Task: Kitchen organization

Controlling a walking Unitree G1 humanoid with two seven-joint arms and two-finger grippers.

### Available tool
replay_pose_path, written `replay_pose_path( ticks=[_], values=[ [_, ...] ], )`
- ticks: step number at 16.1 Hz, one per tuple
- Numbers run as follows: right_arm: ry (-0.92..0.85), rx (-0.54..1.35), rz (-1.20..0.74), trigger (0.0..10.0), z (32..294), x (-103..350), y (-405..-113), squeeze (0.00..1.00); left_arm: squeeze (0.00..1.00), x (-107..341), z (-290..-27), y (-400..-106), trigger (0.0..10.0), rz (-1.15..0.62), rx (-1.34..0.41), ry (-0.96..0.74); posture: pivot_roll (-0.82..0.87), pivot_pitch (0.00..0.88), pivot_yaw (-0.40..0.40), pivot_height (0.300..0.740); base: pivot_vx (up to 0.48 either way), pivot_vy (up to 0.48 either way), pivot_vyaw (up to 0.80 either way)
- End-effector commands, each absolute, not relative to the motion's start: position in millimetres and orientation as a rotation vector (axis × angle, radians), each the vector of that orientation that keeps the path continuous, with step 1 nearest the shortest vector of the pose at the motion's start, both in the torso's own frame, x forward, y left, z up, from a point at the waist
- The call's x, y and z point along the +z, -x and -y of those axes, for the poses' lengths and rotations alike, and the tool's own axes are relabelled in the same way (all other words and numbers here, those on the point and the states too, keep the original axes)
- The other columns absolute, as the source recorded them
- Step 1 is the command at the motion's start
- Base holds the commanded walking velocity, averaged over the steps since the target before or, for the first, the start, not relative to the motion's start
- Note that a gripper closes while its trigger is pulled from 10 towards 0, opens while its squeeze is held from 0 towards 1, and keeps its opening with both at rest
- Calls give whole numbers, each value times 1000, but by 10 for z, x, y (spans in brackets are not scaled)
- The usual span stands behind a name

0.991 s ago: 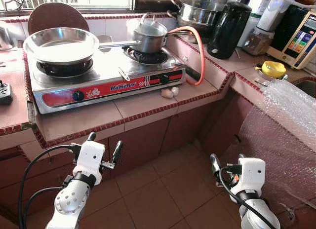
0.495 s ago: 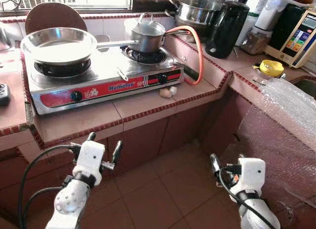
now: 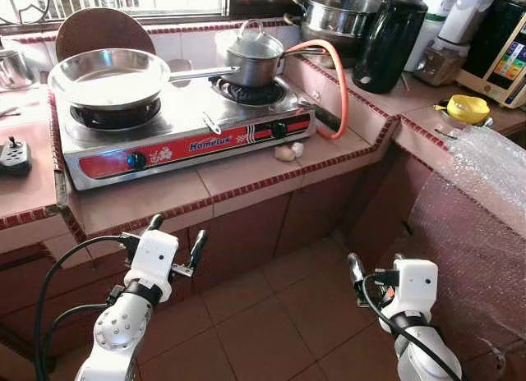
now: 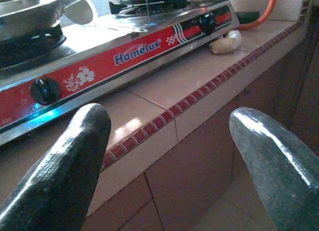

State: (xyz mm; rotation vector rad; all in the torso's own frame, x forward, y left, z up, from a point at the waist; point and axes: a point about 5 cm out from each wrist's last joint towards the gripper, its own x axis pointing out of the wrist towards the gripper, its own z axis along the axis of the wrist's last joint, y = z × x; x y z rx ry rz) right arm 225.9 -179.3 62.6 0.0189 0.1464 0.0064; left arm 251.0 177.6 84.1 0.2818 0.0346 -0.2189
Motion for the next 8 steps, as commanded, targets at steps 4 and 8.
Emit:
replay_pose_path(
  ticks=[4,8],
  values=[
    [-17,-1,-144,10000,1813,618,-2279,0,0,841,-1747,-2524,10000,-29,-233,-297,219,0,-88,740,0,0,0],
    [-14,6,-139,10000,1813,629,-2299,0,0,835,-1734,-2523,10000,-27,-228,-294,223,0,-96,740,0,0,0]
  ],
)
